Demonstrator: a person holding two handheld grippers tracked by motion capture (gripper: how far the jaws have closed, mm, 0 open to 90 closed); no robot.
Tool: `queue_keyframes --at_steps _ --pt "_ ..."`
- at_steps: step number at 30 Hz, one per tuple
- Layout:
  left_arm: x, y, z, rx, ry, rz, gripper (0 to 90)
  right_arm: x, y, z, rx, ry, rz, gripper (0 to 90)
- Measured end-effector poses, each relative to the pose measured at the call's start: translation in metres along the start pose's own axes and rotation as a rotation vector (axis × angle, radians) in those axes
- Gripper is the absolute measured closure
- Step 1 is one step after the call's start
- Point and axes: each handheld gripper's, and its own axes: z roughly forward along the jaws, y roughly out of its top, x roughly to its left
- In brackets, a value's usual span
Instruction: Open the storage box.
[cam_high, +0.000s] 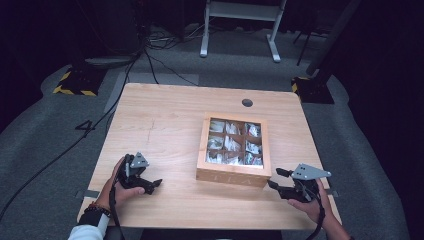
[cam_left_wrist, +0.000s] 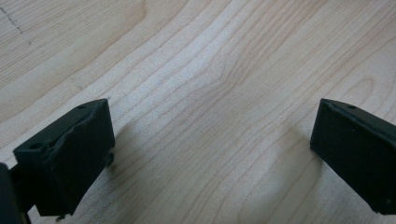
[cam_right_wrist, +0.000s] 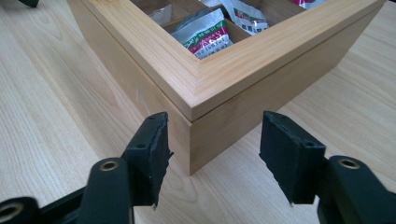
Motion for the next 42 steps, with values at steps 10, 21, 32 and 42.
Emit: queue_keyframes --at_steps 10,21,32,42 --pt "0.0 0.0 0.0 0.0 0.0 0.0 0.1 0.001 0.002 0.004 0.002 -0.007 0.003 49.5" --pt "0.0 0.0 0.0 0.0 0.001 -0.001 0.1 0.005 0.005 0.009 -0.006 0.011 0.017 53.8" --pt "0.0 0.0 0.0 0.0 0.002 -0.002 0.1 0.004 0.007 0.005 -0.047 0.0 0.018 53.8" --pt "-0.002 0.001 0.0 0.008 0.009 -0.008 0.5 0.007 0.016 -0.004 -0.101 -0.041 0.0 53.4"
